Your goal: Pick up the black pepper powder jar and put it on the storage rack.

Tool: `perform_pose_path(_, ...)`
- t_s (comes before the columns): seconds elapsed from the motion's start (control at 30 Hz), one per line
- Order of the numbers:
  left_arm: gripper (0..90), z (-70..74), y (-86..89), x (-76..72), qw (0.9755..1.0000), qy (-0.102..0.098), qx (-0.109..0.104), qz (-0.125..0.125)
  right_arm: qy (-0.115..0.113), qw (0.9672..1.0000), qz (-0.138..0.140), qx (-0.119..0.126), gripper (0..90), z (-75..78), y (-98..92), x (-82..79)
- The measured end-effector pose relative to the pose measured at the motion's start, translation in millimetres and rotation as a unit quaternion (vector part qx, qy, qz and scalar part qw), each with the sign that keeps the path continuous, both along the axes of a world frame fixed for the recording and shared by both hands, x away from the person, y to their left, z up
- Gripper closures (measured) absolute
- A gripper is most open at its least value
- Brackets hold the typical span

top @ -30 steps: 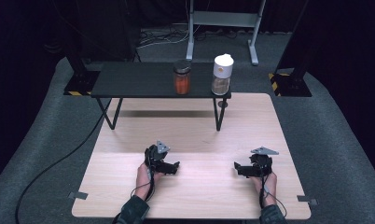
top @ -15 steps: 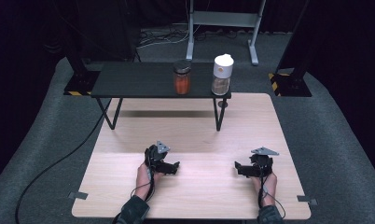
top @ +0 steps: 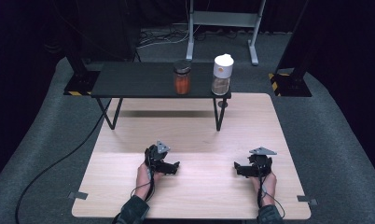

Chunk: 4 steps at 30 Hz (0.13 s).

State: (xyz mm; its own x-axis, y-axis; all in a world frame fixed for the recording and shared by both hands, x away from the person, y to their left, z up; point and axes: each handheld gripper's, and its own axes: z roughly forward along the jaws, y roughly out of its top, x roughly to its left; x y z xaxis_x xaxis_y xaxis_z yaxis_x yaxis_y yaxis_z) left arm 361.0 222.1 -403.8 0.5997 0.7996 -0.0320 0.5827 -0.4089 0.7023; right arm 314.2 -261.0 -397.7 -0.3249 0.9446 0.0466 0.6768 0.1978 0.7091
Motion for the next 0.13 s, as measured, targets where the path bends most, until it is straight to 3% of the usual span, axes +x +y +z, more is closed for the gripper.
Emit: perform_pose_path(0.13,3.3,0.0,0.0,0.0,1.0000,0.000,0.000,0.000,0.000,1.0000,0.001,0.003,0.5,-0.1,-1.1,0.0)
